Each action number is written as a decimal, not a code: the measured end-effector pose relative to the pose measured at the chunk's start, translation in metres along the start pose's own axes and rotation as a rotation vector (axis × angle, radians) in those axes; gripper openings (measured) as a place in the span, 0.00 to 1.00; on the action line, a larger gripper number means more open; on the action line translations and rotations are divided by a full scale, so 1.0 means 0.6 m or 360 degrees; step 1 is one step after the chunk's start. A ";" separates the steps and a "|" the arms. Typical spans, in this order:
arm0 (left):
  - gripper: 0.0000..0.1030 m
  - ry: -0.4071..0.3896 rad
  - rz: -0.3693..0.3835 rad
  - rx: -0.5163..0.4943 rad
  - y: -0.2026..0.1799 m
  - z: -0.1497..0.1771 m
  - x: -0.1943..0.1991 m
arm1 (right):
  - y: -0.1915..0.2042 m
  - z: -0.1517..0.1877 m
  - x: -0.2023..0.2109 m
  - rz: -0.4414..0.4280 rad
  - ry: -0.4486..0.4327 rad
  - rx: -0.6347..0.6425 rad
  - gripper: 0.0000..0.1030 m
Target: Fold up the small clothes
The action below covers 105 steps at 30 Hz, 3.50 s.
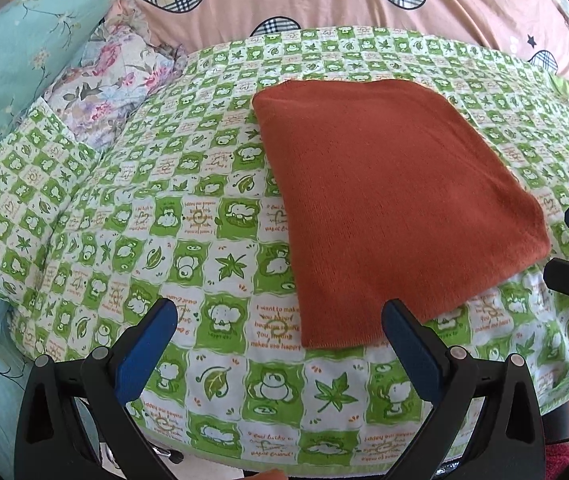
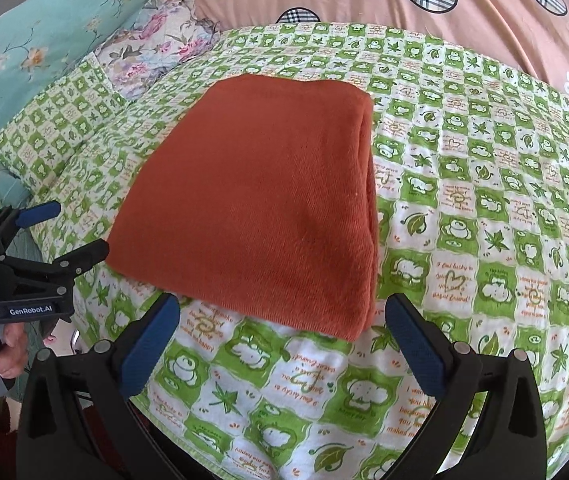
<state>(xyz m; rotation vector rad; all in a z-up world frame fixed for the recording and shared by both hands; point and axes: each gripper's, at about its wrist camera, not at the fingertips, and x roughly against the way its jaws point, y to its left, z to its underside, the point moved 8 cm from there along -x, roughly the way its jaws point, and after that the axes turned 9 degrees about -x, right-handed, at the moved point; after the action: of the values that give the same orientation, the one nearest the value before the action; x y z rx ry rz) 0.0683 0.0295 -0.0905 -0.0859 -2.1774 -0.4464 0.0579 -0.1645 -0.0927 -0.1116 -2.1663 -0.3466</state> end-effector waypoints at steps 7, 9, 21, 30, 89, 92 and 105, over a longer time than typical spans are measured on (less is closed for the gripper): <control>0.99 0.0017 -0.0020 0.0021 0.006 -0.009 -0.004 | 0.004 -0.008 -0.008 -0.0026 0.0011 -0.0053 0.99; 0.99 0.0019 -0.0017 0.0027 0.006 -0.010 -0.004 | 0.006 -0.006 -0.012 -0.0033 0.0023 -0.0058 0.99; 0.99 0.0012 0.0047 0.0078 0.017 -0.029 -0.024 | -0.018 -0.052 -0.028 -0.0093 0.0003 -0.0187 0.99; 0.99 0.0014 0.0174 0.0222 0.060 -0.103 -0.091 | -0.066 -0.191 -0.065 -0.0137 -0.0153 -0.0318 0.99; 0.99 -0.0067 0.0131 0.0102 0.039 -0.019 0.024 | 0.009 -0.037 0.037 -0.0102 0.0031 -0.0041 0.99; 0.99 -0.0087 0.0104 0.0061 0.033 -0.015 0.034 | 0.020 -0.025 0.046 -0.0126 0.0044 -0.0007 0.99; 0.99 -0.0130 0.0087 -0.0061 0.002 -0.012 0.063 | 0.036 0.001 0.054 -0.0134 0.0100 0.0056 0.99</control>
<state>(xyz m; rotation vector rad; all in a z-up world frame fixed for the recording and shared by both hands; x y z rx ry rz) 0.0514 0.0242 -0.0565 -0.1874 -2.2411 -0.4609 0.0434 -0.1453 -0.0623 0.0103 -2.1176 -0.3555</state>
